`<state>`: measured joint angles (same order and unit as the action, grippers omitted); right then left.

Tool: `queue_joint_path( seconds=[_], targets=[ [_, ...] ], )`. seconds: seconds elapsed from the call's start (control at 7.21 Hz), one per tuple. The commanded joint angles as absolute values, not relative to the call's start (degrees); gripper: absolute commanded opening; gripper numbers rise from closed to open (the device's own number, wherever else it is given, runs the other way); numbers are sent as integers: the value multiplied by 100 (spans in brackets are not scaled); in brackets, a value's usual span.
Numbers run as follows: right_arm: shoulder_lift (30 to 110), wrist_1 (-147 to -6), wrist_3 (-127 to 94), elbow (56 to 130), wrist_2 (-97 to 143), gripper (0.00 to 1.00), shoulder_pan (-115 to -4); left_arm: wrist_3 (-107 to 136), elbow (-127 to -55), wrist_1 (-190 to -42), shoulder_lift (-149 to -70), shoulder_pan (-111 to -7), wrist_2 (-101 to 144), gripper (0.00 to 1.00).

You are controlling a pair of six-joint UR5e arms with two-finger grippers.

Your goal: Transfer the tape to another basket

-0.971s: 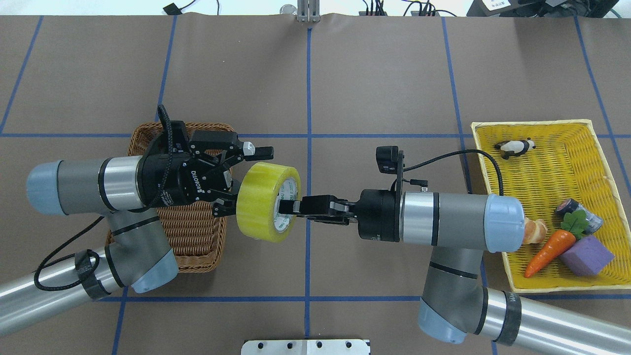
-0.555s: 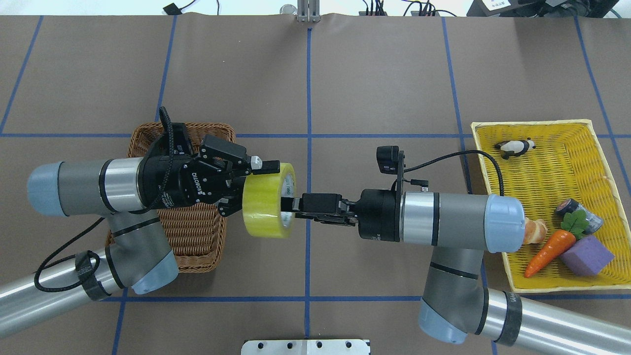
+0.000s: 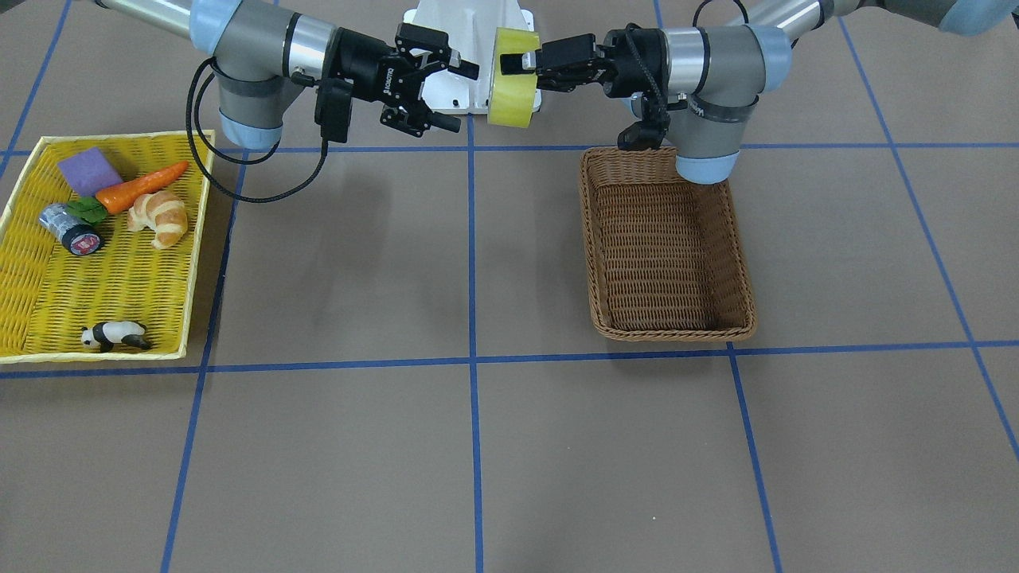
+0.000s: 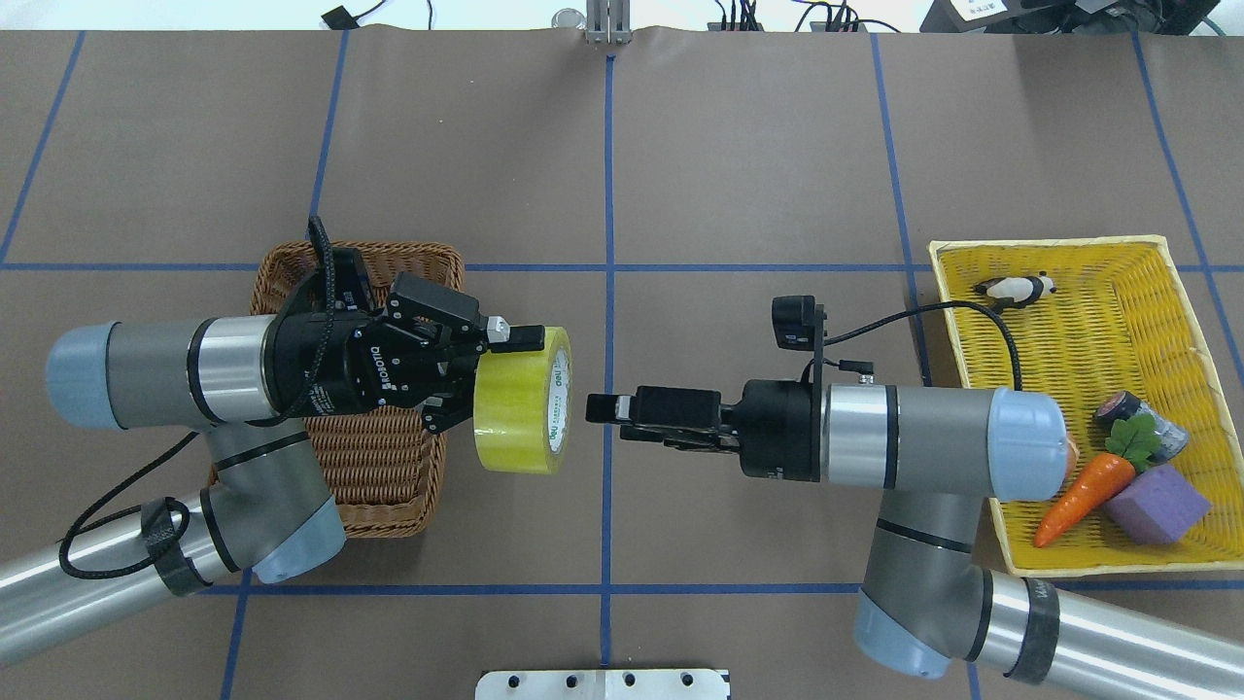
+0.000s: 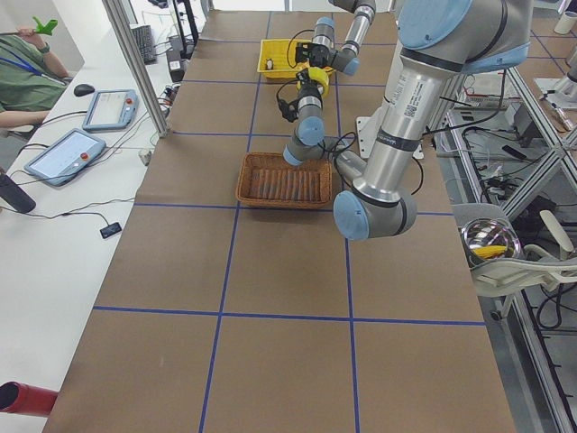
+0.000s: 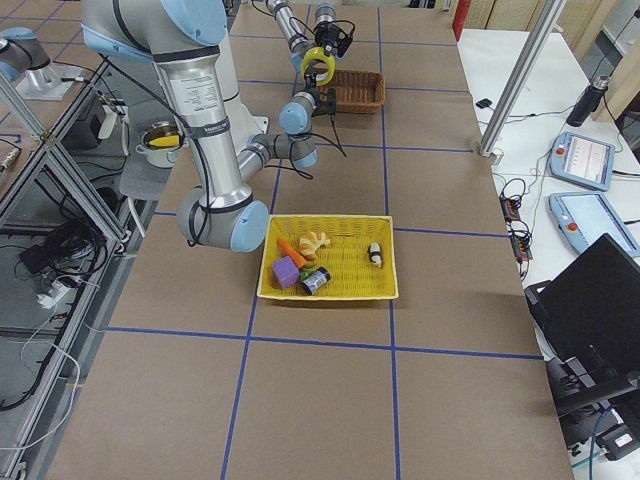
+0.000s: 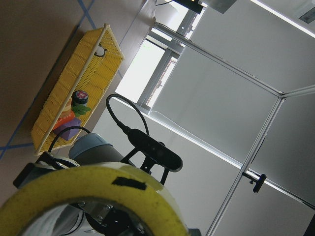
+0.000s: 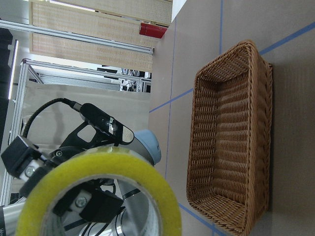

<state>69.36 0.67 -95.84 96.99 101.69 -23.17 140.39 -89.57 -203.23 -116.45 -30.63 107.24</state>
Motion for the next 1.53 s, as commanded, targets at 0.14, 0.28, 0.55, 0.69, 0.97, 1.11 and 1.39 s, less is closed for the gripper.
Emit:
queue_joint_path(
  seconds=[0.14,0.28,0.55,0.69,0.97,1.11,1.39],
  targets=[
    [7461,326,-9545,9537,11894,100,-3782,14001,-8965,-19561,-11663,-3583,11213,0],
    [7462,282,-9475,9293,12466,100,-4397,13931,-9000,-18947,-11689,-3969,11545,0],
    [7479,264,-8347,8608,12849,100,-5234,13258,-9000,-18093,-11716,-4637,12327,0],
    [7471,246,-7688,8213,13058,99,-5743,12828,-9026,-17418,-11725,-4963,12879,0],
    [7427,-1212,-5968,8155,13787,99,-6780,11536,-9376,-15898,-11655,-5316,13455,0],
    [7444,-1892,-5080,8165,13990,99,-7142,11079,-9491,-15438,-11585,-5396,13517,0],
    [7479,-3123,-3523,8130,14045,95,-7513,9894,-9764,-14926,-11165,-5318,13491,0]
  ],
)
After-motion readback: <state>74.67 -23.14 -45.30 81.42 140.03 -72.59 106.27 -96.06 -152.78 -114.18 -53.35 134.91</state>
